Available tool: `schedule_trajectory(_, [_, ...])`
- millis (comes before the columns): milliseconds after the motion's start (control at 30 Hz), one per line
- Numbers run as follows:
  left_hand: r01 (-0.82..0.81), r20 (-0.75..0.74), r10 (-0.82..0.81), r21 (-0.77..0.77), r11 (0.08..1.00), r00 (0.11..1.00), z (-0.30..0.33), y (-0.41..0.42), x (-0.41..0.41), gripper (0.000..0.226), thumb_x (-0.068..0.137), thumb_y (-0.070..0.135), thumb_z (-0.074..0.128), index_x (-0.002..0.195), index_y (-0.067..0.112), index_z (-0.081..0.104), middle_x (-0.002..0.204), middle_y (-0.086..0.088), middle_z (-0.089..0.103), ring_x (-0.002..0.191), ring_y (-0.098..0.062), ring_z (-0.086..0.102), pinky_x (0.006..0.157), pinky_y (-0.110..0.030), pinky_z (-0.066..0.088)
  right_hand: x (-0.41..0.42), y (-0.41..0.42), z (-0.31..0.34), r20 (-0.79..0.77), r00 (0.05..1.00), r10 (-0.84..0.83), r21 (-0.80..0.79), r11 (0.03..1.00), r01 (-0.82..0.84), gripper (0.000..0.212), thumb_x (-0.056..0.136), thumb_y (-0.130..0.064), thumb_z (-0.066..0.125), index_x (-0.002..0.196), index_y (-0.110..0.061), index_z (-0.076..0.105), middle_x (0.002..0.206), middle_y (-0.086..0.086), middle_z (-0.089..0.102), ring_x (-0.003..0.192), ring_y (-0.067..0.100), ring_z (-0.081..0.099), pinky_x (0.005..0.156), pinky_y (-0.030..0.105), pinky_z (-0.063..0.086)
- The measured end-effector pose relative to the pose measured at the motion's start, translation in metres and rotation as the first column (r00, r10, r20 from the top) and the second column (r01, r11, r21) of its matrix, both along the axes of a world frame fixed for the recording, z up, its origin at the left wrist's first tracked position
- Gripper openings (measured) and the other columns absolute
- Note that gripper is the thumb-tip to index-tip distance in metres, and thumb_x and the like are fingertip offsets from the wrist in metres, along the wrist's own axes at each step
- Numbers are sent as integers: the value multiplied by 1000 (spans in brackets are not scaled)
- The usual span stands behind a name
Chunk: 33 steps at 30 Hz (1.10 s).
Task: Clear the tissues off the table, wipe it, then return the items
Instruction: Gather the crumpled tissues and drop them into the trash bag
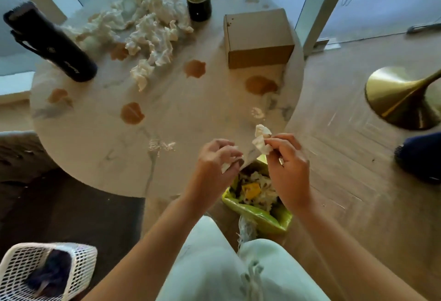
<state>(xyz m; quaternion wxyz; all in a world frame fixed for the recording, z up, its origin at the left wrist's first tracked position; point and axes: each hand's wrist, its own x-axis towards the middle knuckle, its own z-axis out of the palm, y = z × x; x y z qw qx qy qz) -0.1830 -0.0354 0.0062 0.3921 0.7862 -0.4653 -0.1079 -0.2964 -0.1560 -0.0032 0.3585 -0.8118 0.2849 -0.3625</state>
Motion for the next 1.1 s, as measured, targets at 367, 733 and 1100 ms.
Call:
schedule_trajectory(367, [226,-313,-104,383,896,944,-93,-44,-63,62,83,12,66,138,9,36,128,-16,48,117,-24,49,98,-23,36,-89,-15,-91,-461,883,-91,441,840,317,19,87,-2,56,105,-4,64,103,10,58,92,20,55,76,20,38])
schedule_trajectory(733, [285,-323,-131,496,820,937,-106,-55,-69,51,88,10,60,136,11,41,135,-7,46,122,-16,45,87,-1,22,-106,-45,-109,-594,798,104,622,688,374,44,90,2,44,129,-15,51,122,4,53,91,14,48,81,27,45])
schedule_trajectory(1100, [72,-126,-61,92,993,990,-32,-37,-36,25,81,0,64,105,6,66,98,-6,67,93,-18,63,87,-27,50,-33,-50,-29,-308,951,-26,265,958,113,24,85,6,54,105,-3,64,104,10,64,95,18,61,86,22,48])
